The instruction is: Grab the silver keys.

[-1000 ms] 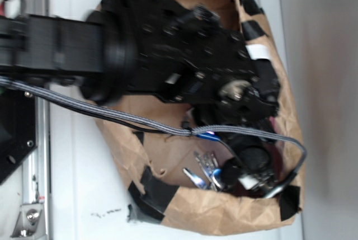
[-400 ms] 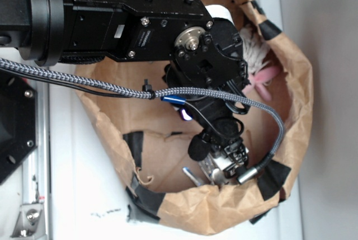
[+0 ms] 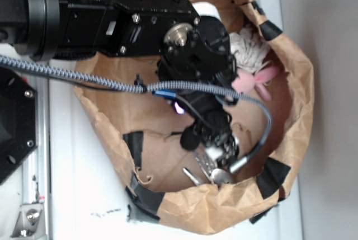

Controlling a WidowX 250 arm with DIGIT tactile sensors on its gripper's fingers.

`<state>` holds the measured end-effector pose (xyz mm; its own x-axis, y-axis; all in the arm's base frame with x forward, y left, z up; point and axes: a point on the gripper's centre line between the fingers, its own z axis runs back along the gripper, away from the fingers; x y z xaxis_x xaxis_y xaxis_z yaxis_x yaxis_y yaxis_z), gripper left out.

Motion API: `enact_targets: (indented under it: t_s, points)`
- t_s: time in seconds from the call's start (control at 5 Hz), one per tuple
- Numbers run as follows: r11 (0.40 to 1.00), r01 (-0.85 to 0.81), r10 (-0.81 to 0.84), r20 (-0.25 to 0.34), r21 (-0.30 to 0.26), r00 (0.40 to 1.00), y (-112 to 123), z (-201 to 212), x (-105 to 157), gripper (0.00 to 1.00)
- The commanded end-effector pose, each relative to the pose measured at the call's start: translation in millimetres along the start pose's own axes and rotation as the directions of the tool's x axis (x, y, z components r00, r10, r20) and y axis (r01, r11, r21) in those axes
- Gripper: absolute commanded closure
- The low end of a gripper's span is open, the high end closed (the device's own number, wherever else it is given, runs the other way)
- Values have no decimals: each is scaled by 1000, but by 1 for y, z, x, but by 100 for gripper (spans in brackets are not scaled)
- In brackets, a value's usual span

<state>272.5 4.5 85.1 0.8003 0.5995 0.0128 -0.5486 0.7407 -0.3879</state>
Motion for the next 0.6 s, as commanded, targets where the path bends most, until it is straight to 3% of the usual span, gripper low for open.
enact_targets:
  t_s: [0.0, 0.4]
  points:
    - [999, 10, -9, 37, -38, 999, -2, 10, 3, 0]
    - [998, 29, -28, 20, -52, 999, -23, -1, -10, 0]
